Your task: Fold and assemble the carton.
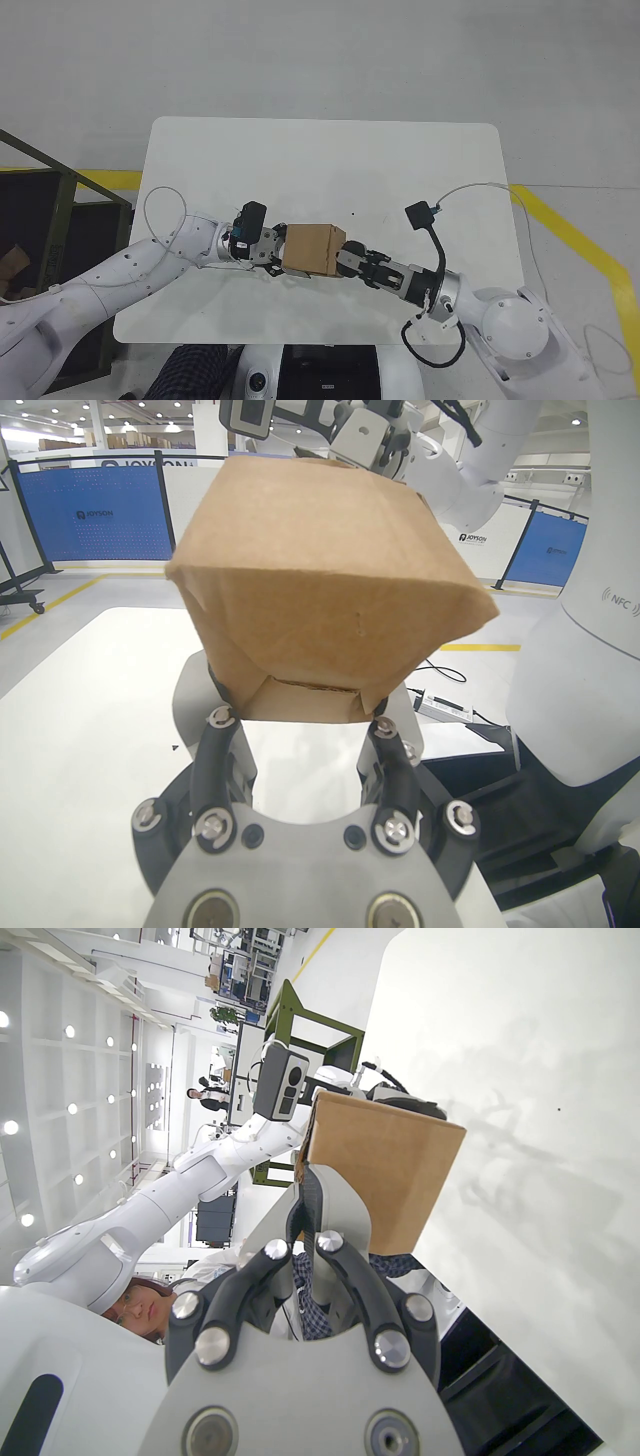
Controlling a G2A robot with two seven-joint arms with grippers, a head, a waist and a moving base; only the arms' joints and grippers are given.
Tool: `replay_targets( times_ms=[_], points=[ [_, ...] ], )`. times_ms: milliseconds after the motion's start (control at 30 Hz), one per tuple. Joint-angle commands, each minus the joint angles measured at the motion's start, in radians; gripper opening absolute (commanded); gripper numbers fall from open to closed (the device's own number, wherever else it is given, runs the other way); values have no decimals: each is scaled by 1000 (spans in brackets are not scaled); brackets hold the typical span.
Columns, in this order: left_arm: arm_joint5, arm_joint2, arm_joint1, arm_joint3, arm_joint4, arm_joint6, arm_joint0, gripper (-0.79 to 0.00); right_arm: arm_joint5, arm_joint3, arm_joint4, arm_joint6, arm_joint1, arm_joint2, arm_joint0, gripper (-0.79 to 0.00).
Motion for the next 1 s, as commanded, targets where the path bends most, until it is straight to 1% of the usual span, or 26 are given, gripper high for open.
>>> replay_targets(
  times_ms=[0, 267, 567, 767, 967],
  points=[
    [0, 0, 0, 0, 0, 0, 0, -785, -1, 2, 2, -1, -1, -2, 3, -785],
    [0, 0, 0, 0, 0, 0, 0, -785, 7, 6, -15, 7, -5, -42, 22, -785],
    [0, 0, 0, 0, 0, 0, 0, -785, 10, 12, -27, -10, -10, -73, 45, -785],
    [0, 0, 0, 0, 0, 0, 0, -785, -6, 20, 3, -40, -10, -38, 31, -785],
    [0, 0, 0, 0, 0, 0, 0, -785, -33, 5, 16, -14, -4, -7, 2, -785]
  ],
)
